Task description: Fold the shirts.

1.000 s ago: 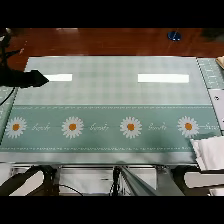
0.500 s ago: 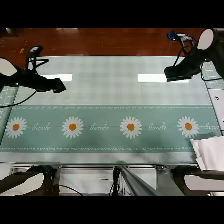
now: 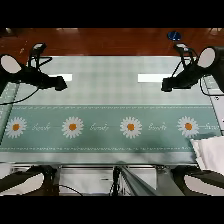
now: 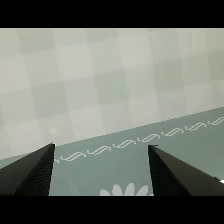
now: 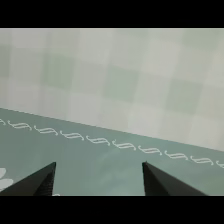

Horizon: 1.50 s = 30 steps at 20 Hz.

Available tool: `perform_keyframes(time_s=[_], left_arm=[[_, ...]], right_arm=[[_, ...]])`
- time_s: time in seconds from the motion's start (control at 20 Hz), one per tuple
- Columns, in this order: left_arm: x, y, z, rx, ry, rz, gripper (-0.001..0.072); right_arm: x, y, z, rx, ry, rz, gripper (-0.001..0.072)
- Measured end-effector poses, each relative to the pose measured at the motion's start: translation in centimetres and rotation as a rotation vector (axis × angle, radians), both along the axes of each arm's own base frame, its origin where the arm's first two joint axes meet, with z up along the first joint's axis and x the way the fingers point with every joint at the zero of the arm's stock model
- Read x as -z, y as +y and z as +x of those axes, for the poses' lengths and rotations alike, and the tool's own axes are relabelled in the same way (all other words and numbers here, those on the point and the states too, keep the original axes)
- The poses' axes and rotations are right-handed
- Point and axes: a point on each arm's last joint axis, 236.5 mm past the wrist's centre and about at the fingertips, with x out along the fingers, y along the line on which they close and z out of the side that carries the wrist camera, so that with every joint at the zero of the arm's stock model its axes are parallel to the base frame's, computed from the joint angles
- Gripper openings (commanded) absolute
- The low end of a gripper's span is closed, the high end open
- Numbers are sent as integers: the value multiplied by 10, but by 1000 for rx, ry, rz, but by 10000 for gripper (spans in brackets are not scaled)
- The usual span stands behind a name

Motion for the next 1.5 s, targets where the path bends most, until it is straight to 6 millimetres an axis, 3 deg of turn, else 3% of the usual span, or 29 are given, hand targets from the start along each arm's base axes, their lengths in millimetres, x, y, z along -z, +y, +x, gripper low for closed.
perform_keyframes(time_s=[0.35, 1.5], left_arm=[[0, 0, -1, -1, 4, 1, 720], [0, 0, -1, -1, 4, 1, 720]], right_arm=[[9, -2, -6, 0, 17, -6, 616], [10, -2, -7, 0, 19, -6, 616]])
